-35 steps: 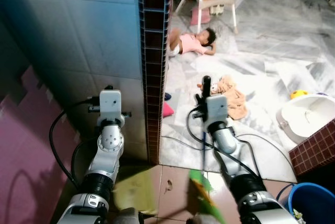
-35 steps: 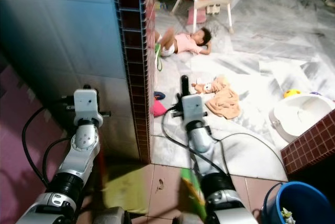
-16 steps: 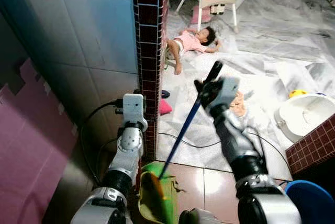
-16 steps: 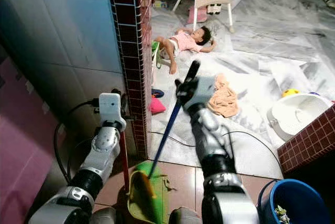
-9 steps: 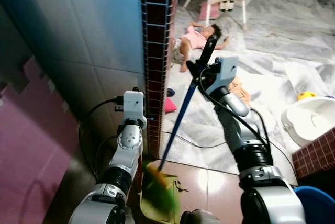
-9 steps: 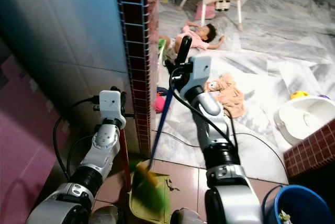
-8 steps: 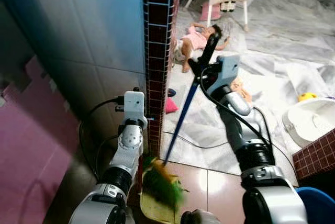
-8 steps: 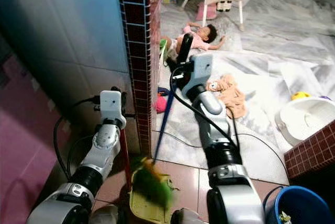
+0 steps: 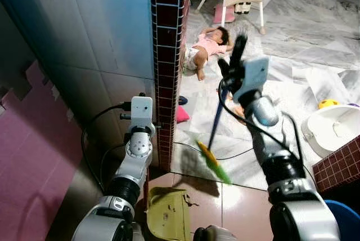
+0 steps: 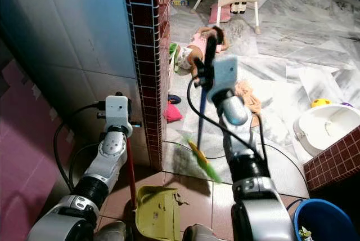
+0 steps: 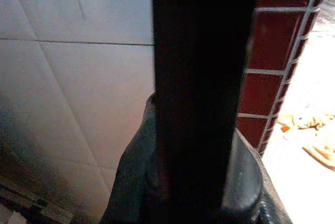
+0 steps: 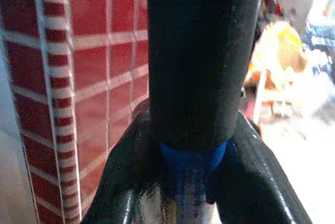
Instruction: Sweep floor
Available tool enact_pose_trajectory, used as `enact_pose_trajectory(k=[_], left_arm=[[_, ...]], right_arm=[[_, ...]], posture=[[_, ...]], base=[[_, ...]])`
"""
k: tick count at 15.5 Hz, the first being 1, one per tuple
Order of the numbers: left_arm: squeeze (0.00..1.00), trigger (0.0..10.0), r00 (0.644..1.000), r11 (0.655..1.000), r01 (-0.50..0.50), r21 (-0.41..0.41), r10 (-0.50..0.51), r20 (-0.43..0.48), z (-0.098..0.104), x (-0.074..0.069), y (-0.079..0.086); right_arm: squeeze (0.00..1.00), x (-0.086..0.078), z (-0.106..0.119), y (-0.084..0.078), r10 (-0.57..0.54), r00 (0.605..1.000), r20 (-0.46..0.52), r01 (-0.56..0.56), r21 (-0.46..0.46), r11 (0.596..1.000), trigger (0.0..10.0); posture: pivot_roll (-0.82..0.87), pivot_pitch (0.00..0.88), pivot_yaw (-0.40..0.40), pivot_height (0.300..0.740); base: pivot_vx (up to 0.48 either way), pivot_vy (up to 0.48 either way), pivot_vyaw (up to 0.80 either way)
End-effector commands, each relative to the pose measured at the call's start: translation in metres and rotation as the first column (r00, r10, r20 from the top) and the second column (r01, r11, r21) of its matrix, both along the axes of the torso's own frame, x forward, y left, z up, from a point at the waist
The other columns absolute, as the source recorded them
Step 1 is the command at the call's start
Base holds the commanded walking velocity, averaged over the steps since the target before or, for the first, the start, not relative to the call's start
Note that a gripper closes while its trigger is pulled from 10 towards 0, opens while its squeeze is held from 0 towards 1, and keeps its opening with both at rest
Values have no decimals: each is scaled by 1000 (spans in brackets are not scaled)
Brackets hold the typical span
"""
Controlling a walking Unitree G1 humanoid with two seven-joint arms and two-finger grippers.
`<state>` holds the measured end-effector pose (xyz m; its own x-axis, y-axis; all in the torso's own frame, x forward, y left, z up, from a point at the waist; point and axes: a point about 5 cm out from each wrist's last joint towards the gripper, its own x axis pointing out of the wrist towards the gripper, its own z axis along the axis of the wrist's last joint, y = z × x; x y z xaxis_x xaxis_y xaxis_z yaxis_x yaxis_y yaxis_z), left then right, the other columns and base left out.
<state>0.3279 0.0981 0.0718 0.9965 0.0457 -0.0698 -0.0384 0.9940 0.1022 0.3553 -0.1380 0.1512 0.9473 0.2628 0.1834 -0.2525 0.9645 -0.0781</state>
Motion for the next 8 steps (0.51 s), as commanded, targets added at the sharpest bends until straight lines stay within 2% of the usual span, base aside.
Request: enact_pose_trajectory(k=[1, 4, 5, 6, 7, 8], left_arm=[[0, 10000, 999, 998, 1, 56, 1, -33, -6, -2, 4], [0, 10000, 999, 997, 1, 76, 2, -41, -6, -3, 4], [0, 10000, 999, 997, 0, 76, 4, -47, -7, -4, 4], [0, 10000, 999, 997, -3, 78, 7, -51, -8, -5, 5], [0, 10000, 998, 997, -5, 76, 9, -57, -9, -5, 5], [0, 10000, 998, 997, -8, 71, 12, -66, -10, -5, 6]], right_arm=[[0, -5, -17, 7, -4, 997, -76, 8, 52, 999, 10000], [0, -16, -45, 26, 38, 978, -206, -22, 77, 997, 10000], [0, -17, -50, 30, 74, 965, -253, -44, 119, 992, 10000], [0, -17, -49, 31, 85, 962, -259, -47, 148, 988, 10000], [0, -15, -43, 33, 139, 955, -262, -78, 231, 970, 10000], [0, -12, -27, 35, 191, 956, -222, -128, 270, 954, 10000]], posture=[[-49, 29, -17, 731], [-47, 37, -19, 731], [-47, 37, -19, 731], [-47, 41, -18, 731], [-47, 41, -18, 731], [-50, 42, -16, 731]], base=[[0, 0, 0], [0, 0, 0], [0, 0, 0], [0, 0, 0], [0, 0, 0], [0, 0, 0]])
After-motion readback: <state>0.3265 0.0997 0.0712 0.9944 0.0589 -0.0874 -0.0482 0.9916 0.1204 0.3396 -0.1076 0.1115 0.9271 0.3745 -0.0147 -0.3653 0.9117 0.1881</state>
